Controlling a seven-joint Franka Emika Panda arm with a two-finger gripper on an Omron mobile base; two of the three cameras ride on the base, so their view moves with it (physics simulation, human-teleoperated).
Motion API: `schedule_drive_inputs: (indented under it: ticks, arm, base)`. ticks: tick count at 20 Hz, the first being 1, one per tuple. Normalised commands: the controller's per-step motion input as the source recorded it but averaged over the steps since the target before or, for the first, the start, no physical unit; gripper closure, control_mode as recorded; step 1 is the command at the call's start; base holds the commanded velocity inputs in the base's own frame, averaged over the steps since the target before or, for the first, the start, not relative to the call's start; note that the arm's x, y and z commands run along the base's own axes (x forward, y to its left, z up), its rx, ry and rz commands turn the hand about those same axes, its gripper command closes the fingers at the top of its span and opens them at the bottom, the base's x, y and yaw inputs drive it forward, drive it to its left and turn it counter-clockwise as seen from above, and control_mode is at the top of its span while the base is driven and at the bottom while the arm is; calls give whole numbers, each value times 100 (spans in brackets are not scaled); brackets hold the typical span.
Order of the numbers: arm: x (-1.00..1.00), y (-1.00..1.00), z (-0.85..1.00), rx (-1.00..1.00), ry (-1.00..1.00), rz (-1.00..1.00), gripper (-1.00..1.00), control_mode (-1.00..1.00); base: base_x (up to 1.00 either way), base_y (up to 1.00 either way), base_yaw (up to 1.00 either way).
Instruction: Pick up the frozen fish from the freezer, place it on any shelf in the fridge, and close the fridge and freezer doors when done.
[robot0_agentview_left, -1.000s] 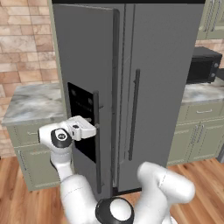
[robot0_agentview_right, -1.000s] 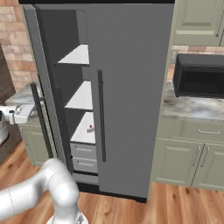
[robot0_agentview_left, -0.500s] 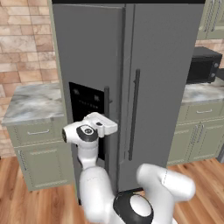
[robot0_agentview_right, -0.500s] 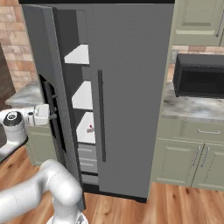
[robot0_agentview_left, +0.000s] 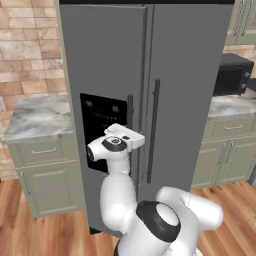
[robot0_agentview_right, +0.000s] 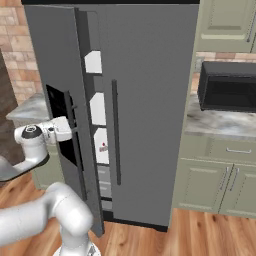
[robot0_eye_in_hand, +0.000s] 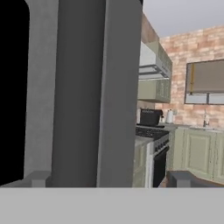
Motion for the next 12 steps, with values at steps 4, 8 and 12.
schedule_drive_inputs:
  ticks: [4, 8, 12]
  arm:
    - [34, -16, 22, 0, 0, 0, -100, -100]
    - [39, -5, 16, 0, -1, 0, -100, -100]
    - [32, 0, 11, 0, -2, 0, -100, -100]
  base:
    - [0, 0, 0]
    - [0, 0, 0]
    - [0, 0, 0]
